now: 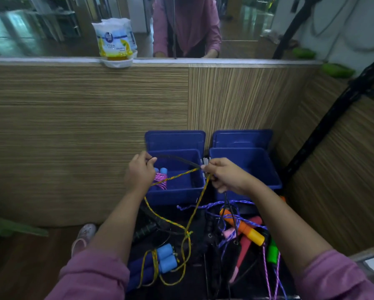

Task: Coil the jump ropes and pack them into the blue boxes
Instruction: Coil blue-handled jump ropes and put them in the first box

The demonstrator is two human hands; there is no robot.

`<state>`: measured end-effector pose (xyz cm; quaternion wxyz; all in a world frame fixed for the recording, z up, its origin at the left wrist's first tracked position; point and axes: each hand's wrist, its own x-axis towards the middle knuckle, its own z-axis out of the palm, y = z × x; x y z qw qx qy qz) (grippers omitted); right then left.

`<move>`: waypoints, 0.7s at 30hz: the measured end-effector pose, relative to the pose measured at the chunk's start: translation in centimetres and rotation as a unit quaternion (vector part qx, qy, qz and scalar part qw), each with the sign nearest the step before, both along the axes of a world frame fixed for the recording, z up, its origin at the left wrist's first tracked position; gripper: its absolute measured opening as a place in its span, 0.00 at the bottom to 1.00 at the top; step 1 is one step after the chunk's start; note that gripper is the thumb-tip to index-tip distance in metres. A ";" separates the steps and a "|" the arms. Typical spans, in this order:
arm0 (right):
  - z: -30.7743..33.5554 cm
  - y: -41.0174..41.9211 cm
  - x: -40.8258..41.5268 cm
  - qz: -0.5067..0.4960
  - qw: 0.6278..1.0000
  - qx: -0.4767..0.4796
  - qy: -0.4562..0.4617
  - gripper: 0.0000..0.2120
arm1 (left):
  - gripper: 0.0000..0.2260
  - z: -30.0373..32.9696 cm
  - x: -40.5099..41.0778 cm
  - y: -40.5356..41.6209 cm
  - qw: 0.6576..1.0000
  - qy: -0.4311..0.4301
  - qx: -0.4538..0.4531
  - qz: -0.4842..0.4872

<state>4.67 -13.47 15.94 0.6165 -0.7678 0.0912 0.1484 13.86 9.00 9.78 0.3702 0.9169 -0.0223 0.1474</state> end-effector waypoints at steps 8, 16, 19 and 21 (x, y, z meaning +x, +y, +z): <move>2.0 -0.1 2.8 -0.017 0.980 -0.175 -0.091 0.15 | 0.07 -0.5 0.3 1.1 0.998 0.007 0.048 0.040; -4.5 -3.7 1.7 -0.024 0.960 -0.277 -0.029 0.16 | 0.09 -3.1 -0.9 1.4 0.988 0.074 0.132 0.018; -5.8 -4.0 1.1 -0.026 0.965 -0.259 -0.042 0.16 | 0.12 -3.6 -0.8 1.0 0.979 0.131 0.153 -0.042; -6.2 -3.8 1.0 -0.030 0.969 -0.240 -0.054 0.17 | 0.25 -3.2 -0.9 0.3 0.962 0.173 0.206 -0.051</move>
